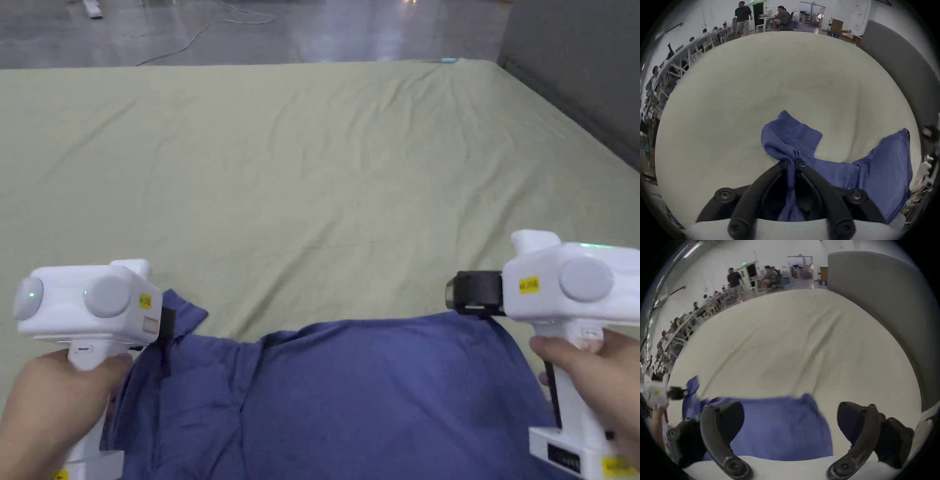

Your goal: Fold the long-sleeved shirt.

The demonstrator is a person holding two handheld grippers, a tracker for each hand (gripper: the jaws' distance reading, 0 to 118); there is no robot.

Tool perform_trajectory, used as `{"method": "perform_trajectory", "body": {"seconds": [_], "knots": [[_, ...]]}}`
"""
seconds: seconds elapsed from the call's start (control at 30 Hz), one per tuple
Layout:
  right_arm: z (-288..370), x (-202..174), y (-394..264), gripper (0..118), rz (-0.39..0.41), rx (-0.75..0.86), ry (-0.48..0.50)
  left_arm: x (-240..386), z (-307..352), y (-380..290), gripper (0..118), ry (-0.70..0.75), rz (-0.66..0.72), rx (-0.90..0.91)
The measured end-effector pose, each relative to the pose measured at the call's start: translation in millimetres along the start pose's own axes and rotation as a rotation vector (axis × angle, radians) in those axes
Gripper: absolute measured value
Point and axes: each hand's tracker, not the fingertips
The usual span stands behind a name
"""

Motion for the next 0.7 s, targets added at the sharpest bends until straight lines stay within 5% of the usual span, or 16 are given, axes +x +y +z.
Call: {"method": "perform_trajectory", "body": {"seconds": [0.17,0.2,0.23,0.3,0.33,0.37,0.7], "knots": [[-72,13,10,111,-0.082,-0.398,-0.047,-20,6,2,6,-0.037,0.070,-0.015],[-88,11,7,101,-0.094,-0.416,-0.049,-22,8,0,6,-0.038,0.064,-0.016],[-88,9,3,74,-0.087,-0.428,-0.065,-22,10,-3,6,-0.042,0.058,-0.017],[-61,3,4,59,0.026,-0.313,-0.073,-26,21,-6,6,-0.065,0.053,-0.021],[-52,1,4,11,0.050,-0.300,-0.065,-28,26,-7,6,-0.075,0.055,-0.018],[-38,0,-1,0,0.051,-0.288,0.015,-28,34,-12,6,-0.090,0.062,-0.011],[129,15,-73,0,0.211,-0.150,0.140,-18,152,-94,6,-0.191,-0.042,0.060]]}}
